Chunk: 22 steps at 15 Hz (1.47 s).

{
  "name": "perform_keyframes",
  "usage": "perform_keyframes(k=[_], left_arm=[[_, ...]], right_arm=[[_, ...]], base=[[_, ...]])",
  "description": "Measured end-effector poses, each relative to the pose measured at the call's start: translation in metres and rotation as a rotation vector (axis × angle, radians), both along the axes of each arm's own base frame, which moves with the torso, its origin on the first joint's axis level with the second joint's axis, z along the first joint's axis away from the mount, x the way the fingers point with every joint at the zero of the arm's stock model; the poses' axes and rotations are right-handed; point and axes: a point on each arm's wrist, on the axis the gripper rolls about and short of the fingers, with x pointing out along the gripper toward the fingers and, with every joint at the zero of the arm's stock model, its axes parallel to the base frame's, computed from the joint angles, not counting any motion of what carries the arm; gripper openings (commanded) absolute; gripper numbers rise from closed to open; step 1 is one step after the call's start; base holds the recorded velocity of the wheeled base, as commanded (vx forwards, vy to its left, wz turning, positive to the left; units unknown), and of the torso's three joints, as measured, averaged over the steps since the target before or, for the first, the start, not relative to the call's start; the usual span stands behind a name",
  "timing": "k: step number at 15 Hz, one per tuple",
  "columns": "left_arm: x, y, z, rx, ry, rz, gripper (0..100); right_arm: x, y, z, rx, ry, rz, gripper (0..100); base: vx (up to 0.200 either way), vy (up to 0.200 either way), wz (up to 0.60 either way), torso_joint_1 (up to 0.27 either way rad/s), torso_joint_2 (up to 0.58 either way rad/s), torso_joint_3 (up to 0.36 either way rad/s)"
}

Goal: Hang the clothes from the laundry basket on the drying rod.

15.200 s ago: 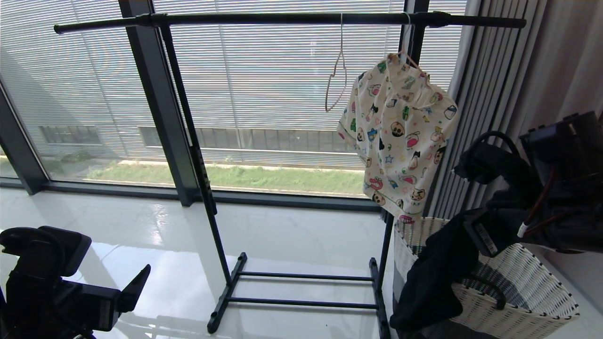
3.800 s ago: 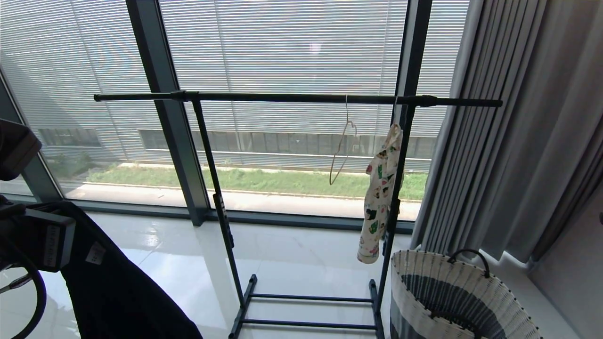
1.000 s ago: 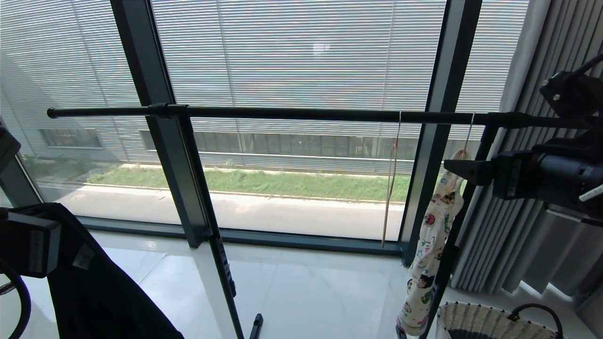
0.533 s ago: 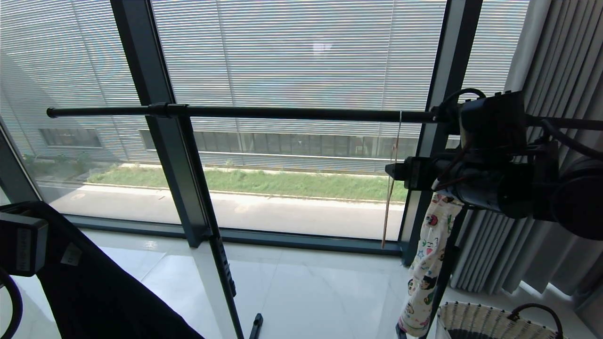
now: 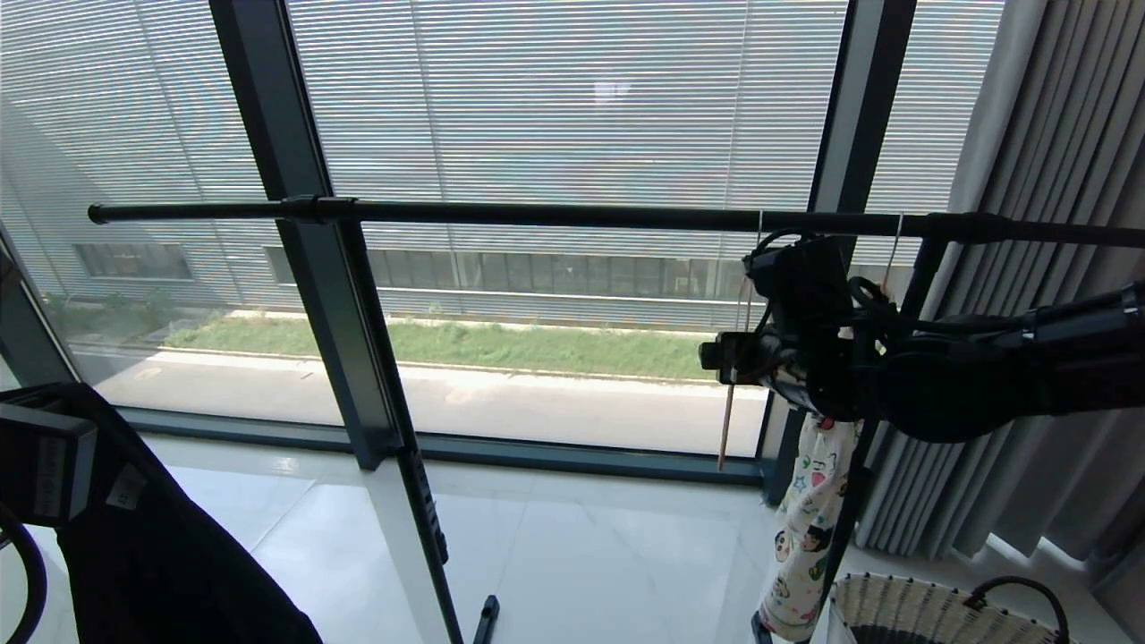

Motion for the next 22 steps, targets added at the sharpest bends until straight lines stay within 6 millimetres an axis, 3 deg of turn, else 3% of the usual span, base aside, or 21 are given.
perform_keyframes(k=[7, 22], left_arm=[[0.0, 0.0, 0.0, 0.0, 0.0, 0.001, 0], [-0.002, 0.001, 0.001, -0.005, -0.009, 0.0, 0]], right_arm=[[0.015, -0.011, -0.011, -0.054, 0.029, -0.086, 100], [0.003, -0.021, 0.015, -0.059, 0.005, -0.083, 100]], base=[[0.0, 0.0, 0.0, 0.0, 0.0, 0.0], [0.0, 0.0, 0.0, 0.0, 0.0, 0.0]])
